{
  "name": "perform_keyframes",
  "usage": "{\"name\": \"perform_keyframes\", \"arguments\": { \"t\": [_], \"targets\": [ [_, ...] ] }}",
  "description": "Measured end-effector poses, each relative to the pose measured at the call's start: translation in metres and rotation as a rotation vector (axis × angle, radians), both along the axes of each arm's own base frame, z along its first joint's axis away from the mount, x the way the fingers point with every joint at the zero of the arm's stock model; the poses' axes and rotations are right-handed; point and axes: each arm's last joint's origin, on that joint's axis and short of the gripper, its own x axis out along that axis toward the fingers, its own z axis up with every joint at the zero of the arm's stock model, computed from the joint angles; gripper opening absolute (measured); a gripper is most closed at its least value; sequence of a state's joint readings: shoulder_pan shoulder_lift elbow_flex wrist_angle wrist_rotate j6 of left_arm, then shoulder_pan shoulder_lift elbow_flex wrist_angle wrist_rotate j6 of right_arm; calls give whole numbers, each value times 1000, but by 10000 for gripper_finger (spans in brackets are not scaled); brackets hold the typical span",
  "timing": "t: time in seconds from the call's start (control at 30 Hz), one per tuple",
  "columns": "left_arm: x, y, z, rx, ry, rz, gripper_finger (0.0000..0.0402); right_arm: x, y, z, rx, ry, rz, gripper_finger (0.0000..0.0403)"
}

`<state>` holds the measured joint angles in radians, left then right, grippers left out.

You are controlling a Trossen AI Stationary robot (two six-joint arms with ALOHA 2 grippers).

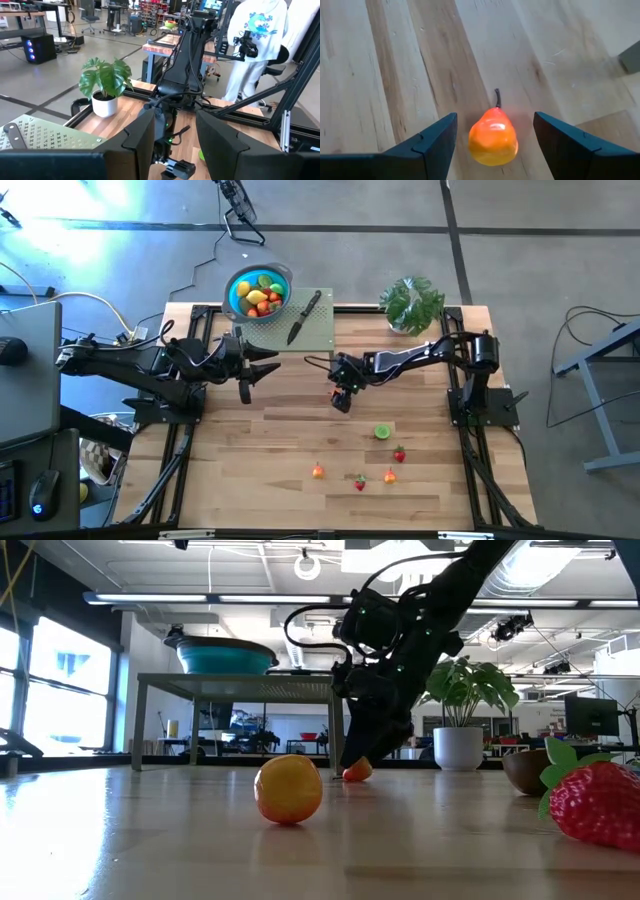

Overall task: Pick & Place Fruit
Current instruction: Put the orange pear into the strainer bowl on the shelf

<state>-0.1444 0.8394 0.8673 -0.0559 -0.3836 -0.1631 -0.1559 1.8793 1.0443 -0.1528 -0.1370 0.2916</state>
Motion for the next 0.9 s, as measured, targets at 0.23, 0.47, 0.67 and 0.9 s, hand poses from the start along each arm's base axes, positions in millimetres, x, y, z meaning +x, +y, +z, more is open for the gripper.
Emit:
{"name": "perform_keyframes", "arguments": {
  "t": [0.23,0.47,0.67,0.9],
  "targets": [
    [0,0,-1,2,13,-7,140,0,2,0,-4,0,-2,255],
    [0,0,-2,-1,15,-7,140,0,2,0,-5,-1,-2,255],
    [0,0,-1,-7,6,-7,140,0,2,0,-5,-1,-3,255],
    [0,0,-2,-6,16,-8,140,1,5,0,1,7,-66,255]
  ]
}}
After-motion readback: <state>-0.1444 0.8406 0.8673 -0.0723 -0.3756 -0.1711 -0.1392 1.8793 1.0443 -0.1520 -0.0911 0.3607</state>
